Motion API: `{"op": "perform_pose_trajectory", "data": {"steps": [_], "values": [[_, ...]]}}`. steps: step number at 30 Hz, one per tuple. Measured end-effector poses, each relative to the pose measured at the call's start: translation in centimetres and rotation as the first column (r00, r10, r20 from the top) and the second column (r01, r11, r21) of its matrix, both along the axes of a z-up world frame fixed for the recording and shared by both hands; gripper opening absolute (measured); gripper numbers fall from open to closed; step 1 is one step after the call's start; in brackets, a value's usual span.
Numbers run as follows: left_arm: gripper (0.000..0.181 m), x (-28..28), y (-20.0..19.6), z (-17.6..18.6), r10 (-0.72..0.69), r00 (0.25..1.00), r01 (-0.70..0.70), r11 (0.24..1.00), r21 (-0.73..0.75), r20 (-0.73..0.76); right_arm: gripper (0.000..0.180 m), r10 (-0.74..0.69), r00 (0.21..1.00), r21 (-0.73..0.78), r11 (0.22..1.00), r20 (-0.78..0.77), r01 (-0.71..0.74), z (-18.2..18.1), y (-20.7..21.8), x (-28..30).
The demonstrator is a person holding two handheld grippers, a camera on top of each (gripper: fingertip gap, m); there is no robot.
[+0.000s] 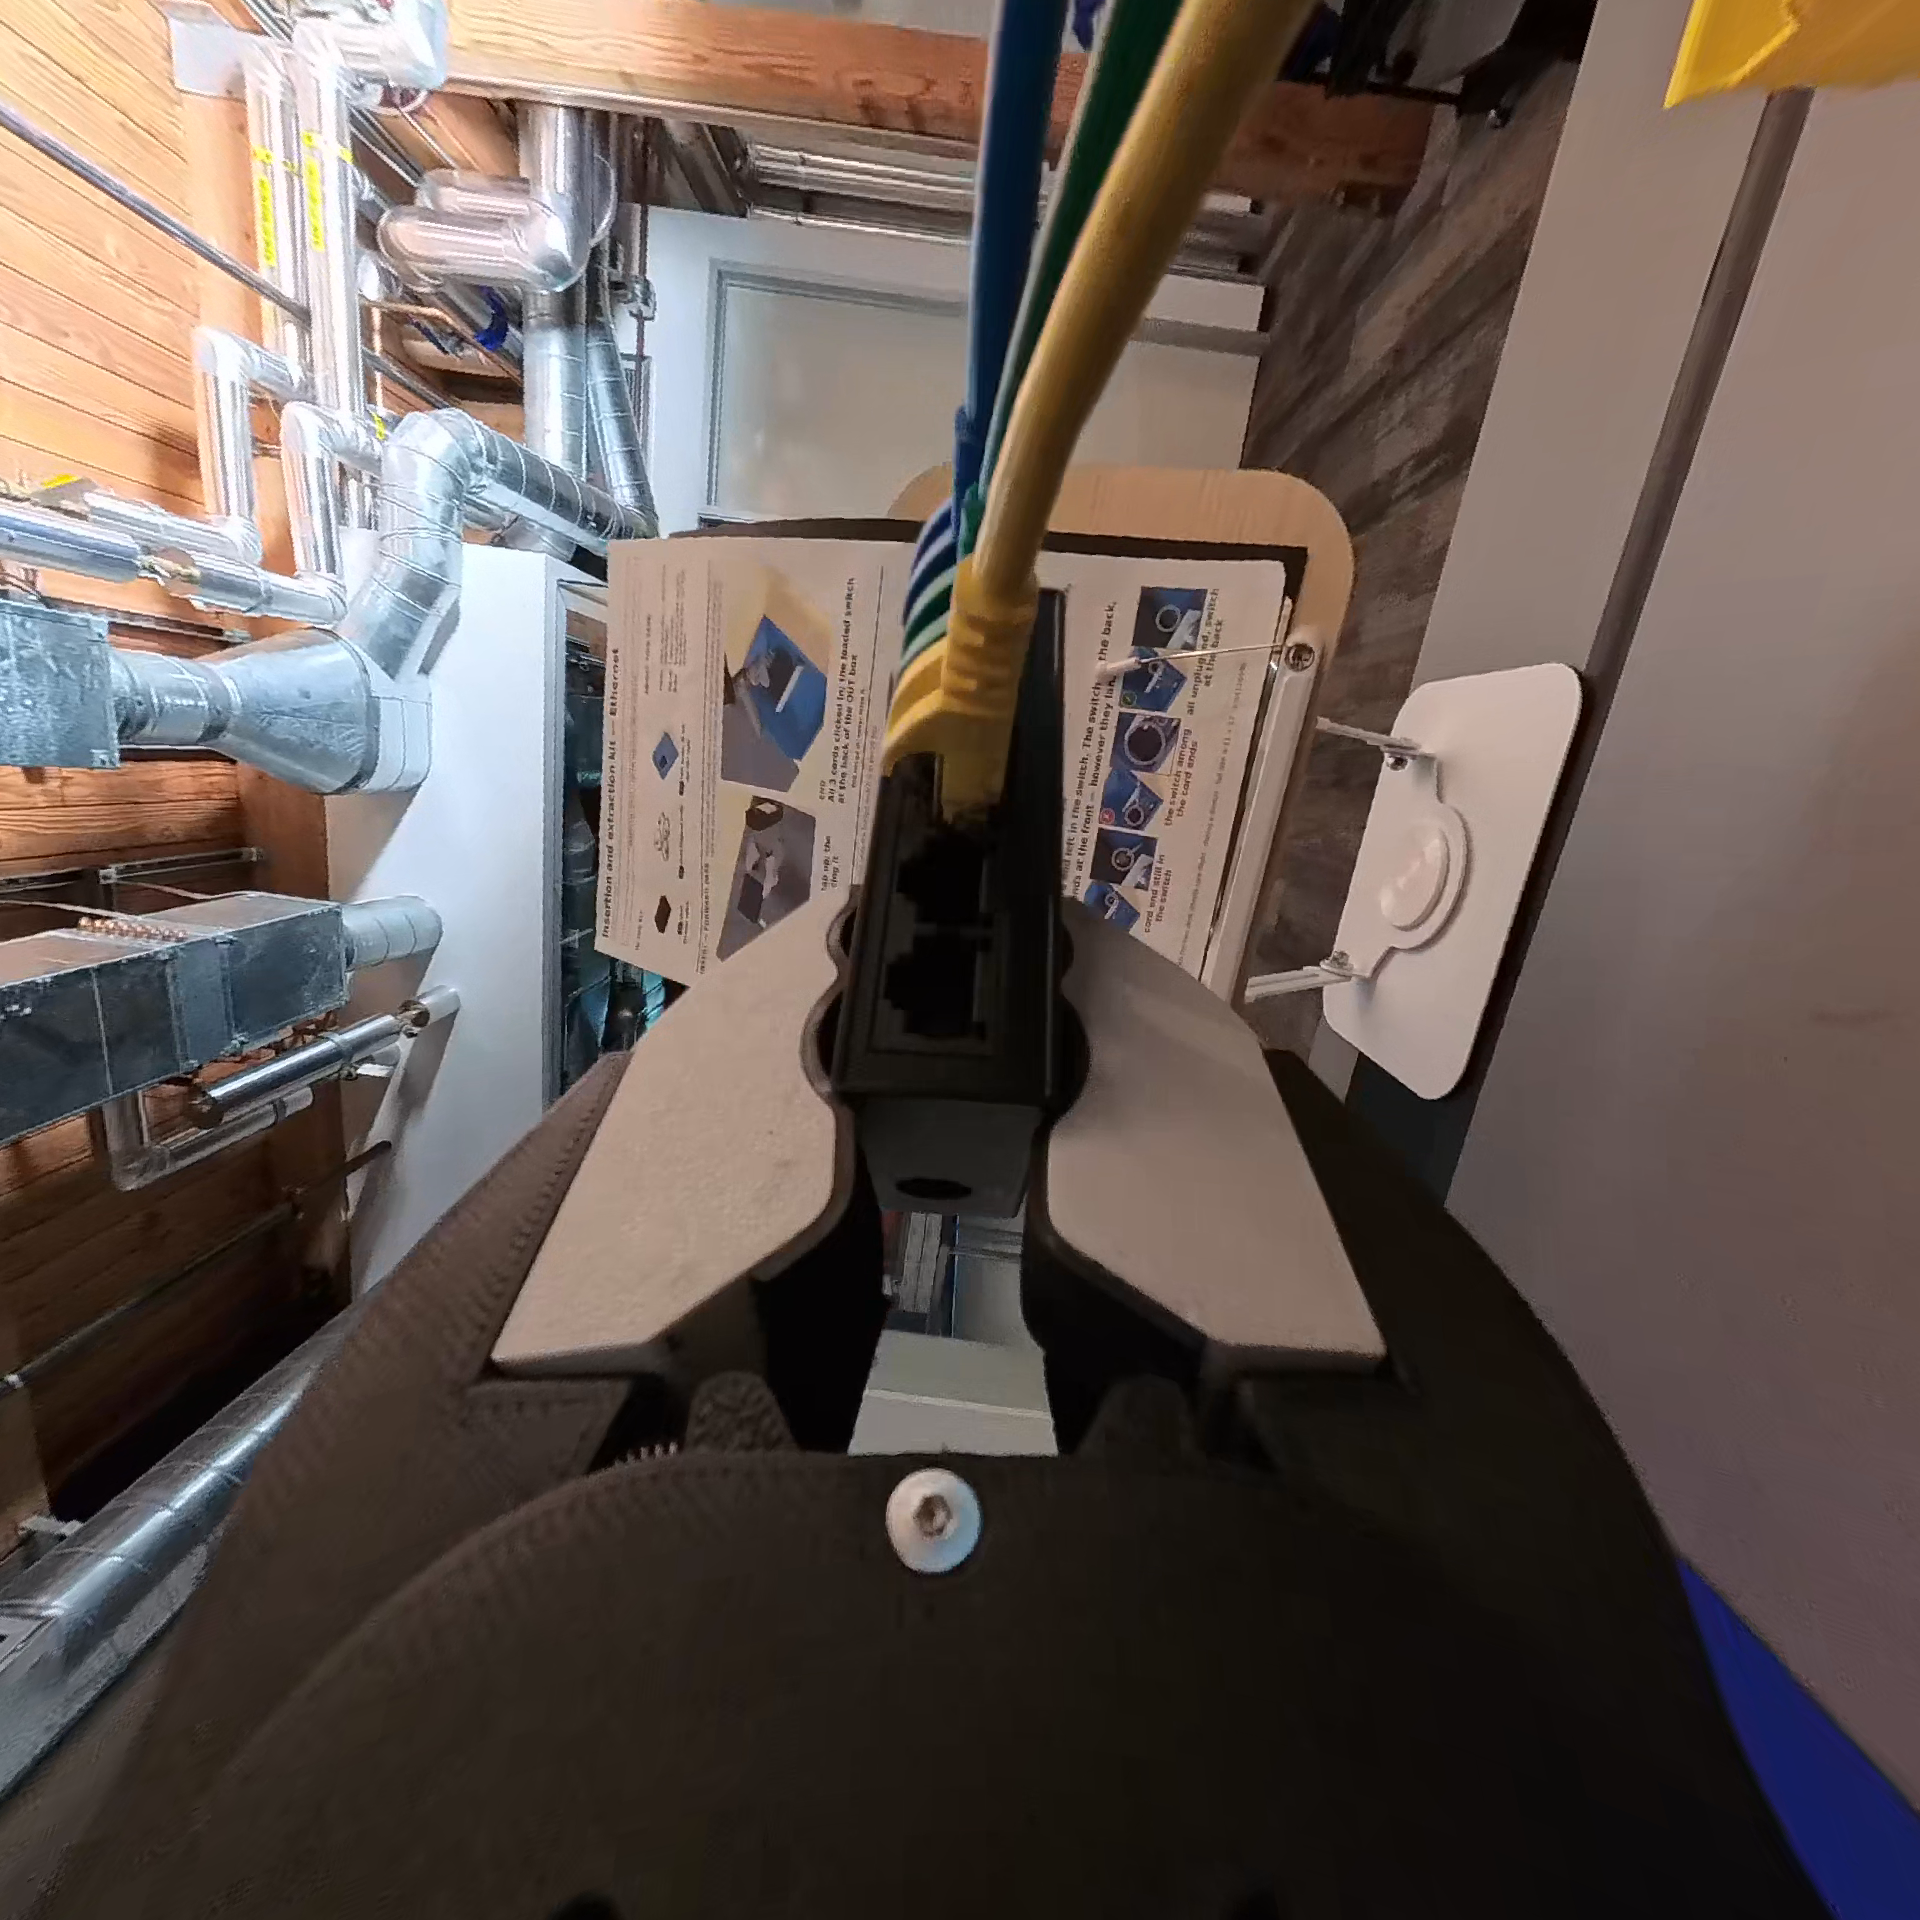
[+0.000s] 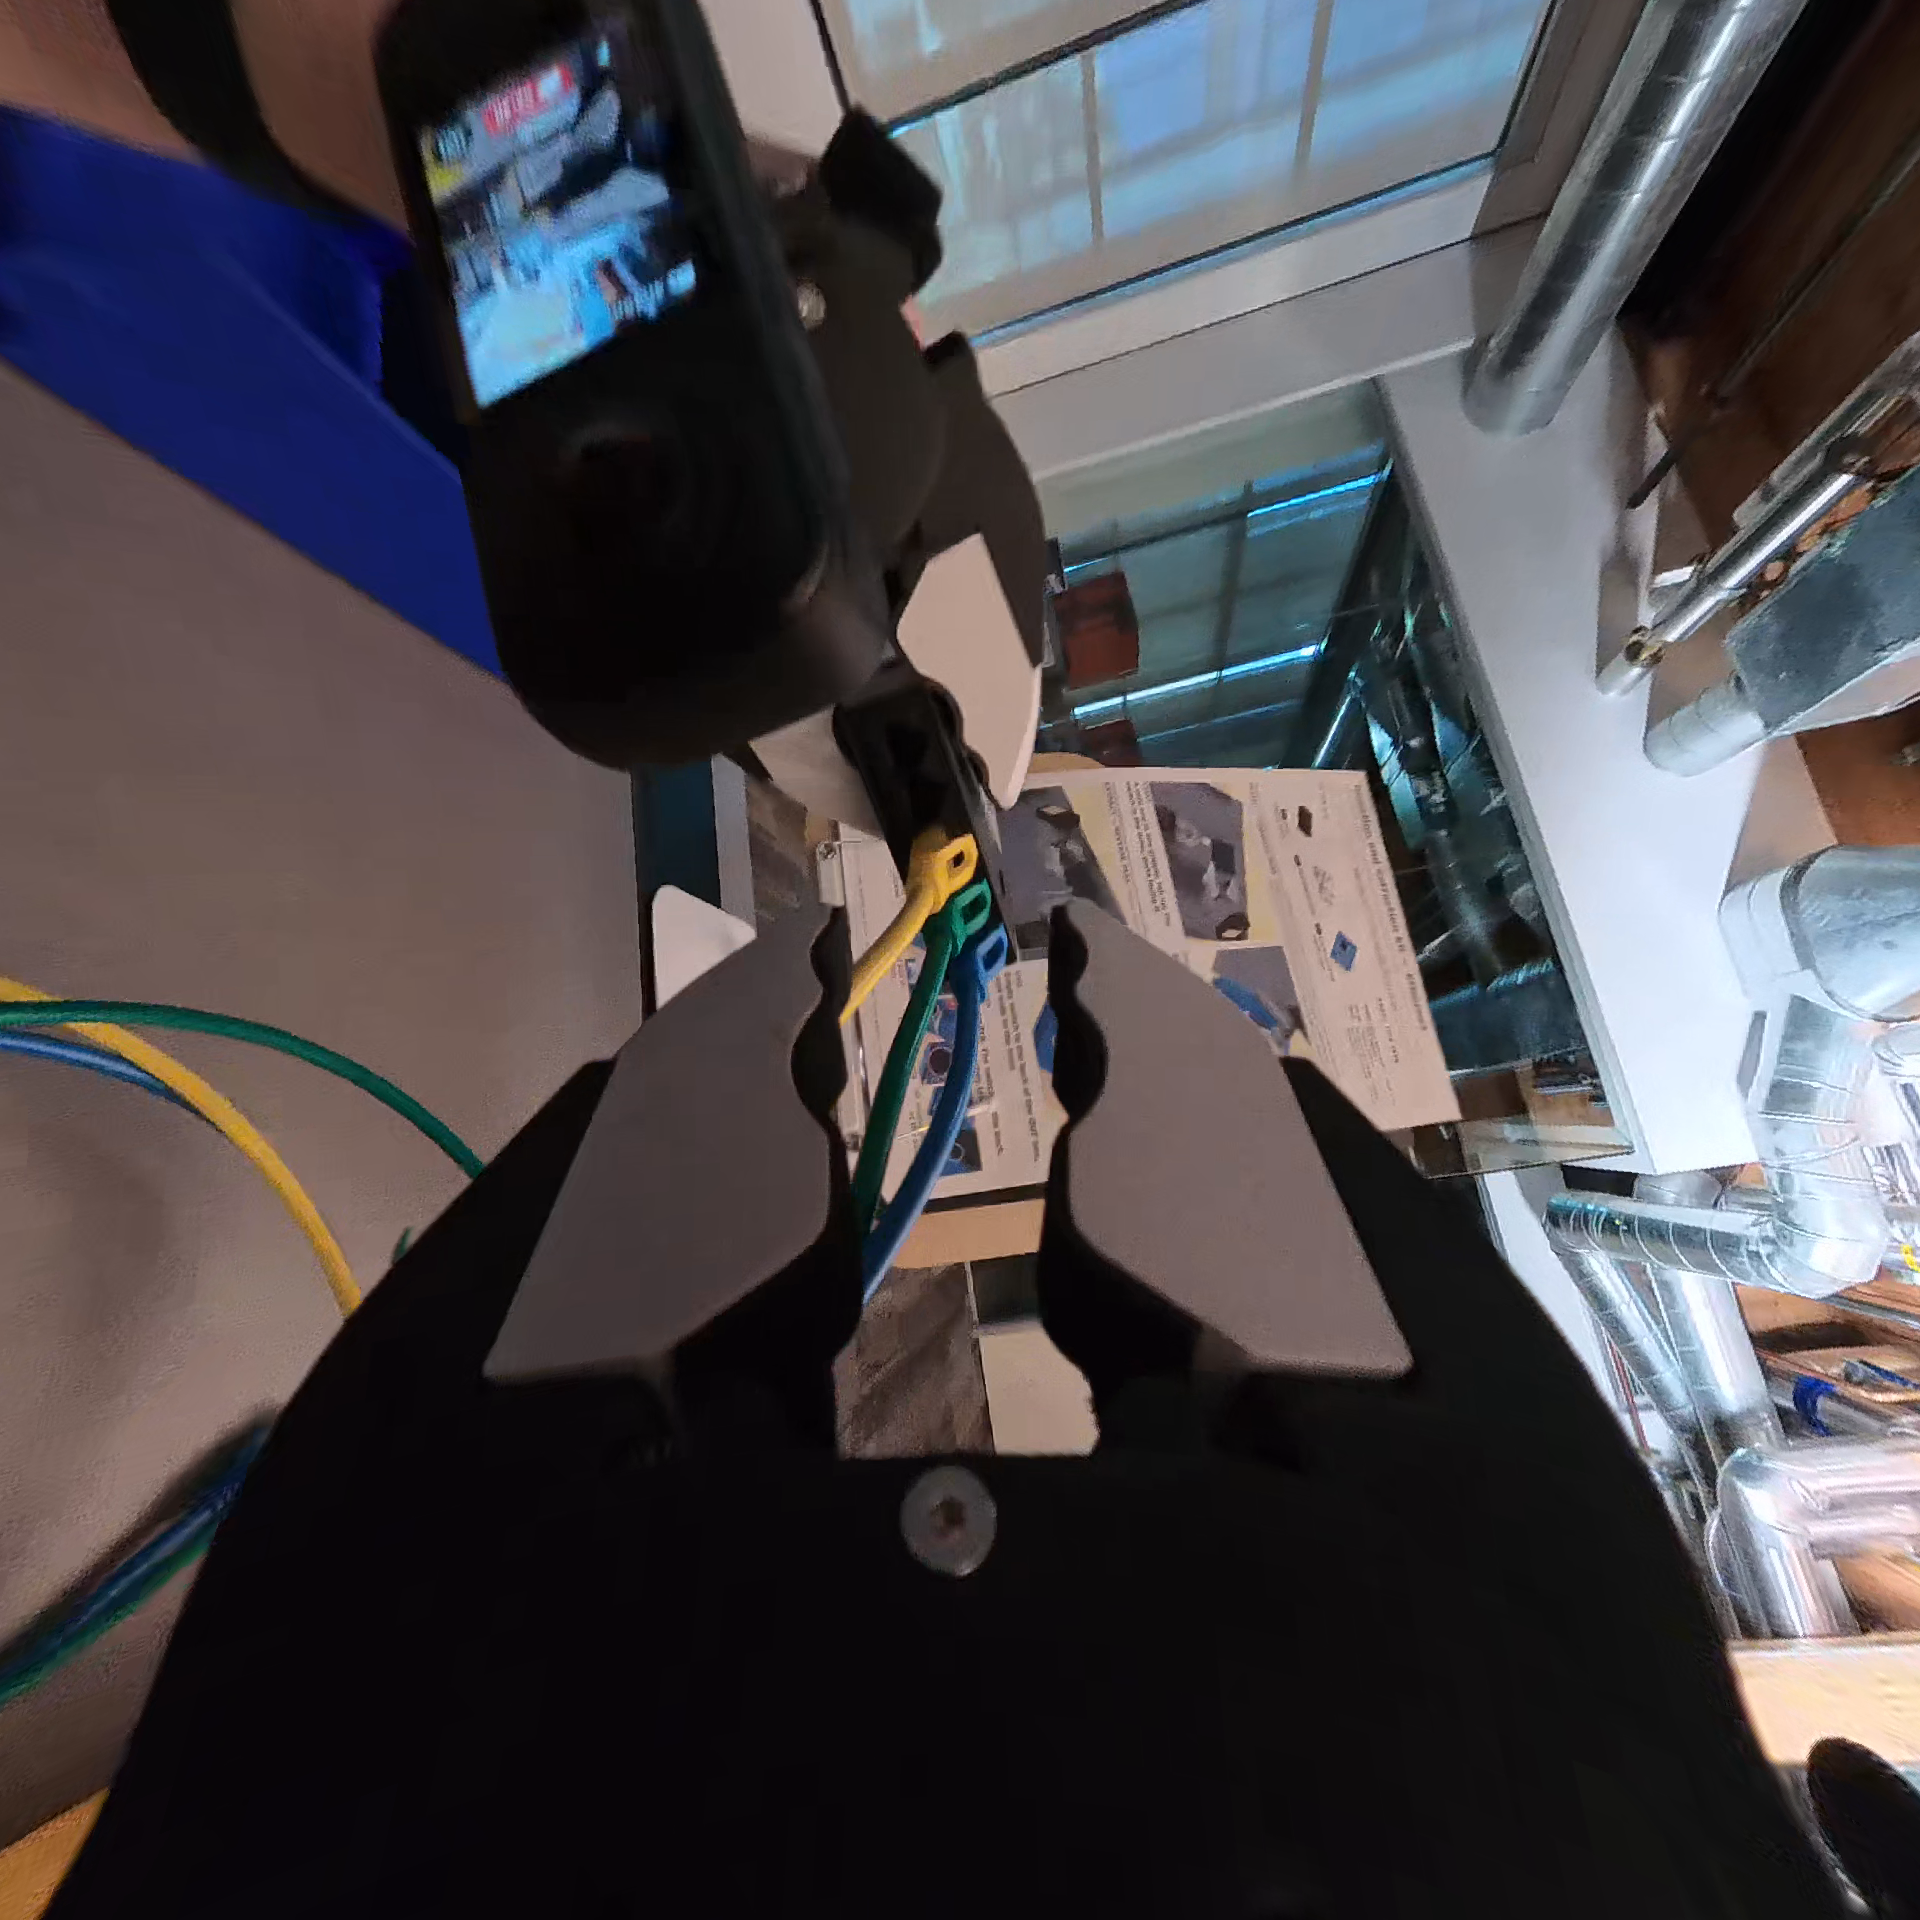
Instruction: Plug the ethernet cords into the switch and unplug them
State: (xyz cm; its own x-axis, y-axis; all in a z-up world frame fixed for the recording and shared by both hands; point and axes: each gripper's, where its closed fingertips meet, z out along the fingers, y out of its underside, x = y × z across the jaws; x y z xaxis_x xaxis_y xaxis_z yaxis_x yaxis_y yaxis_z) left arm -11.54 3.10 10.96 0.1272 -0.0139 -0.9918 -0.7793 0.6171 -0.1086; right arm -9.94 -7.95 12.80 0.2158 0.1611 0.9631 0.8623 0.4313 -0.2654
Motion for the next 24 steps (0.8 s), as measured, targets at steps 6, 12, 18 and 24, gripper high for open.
{"op": "perform_pose_trajectory", "data": {"steps": [6, 12, 18, 24], "values": [[0.029, 0.6, 0.7, -1.4, 0.038, 0.998, -0.040, 0.998, -0.040, -0.043, 0.037, 0.002, 1.000, -0.017, 1.000, 0.001, -0.002, -1.0, 1.3, -0.2], [0.030, 0.7, 0.9, -1.7, 0.057, 0.997, -0.060, 0.997, -0.051, -0.053, 0.037, 0.019, 0.999, -0.145, 0.989, -0.038, -0.024, -1.9, 0.7, -0.5], [0.029, 0.3, 0.9, -1.1, 0.059, 0.998, -0.060, 0.995, -0.080, -0.009, 0.044, -0.081, 0.997, -0.196, 0.977, 0.005, 0.080, -2.3, -0.5, -0.6], [0.029, 0.8, -0.5, -0.6, 0.010, 1.000, -0.007, 0.993, -0.119, 0.028, 0.045, -0.203, 0.975, 0.037, 0.979, 0.086, 0.201, -1.2, 1.9, 0.3]]}}
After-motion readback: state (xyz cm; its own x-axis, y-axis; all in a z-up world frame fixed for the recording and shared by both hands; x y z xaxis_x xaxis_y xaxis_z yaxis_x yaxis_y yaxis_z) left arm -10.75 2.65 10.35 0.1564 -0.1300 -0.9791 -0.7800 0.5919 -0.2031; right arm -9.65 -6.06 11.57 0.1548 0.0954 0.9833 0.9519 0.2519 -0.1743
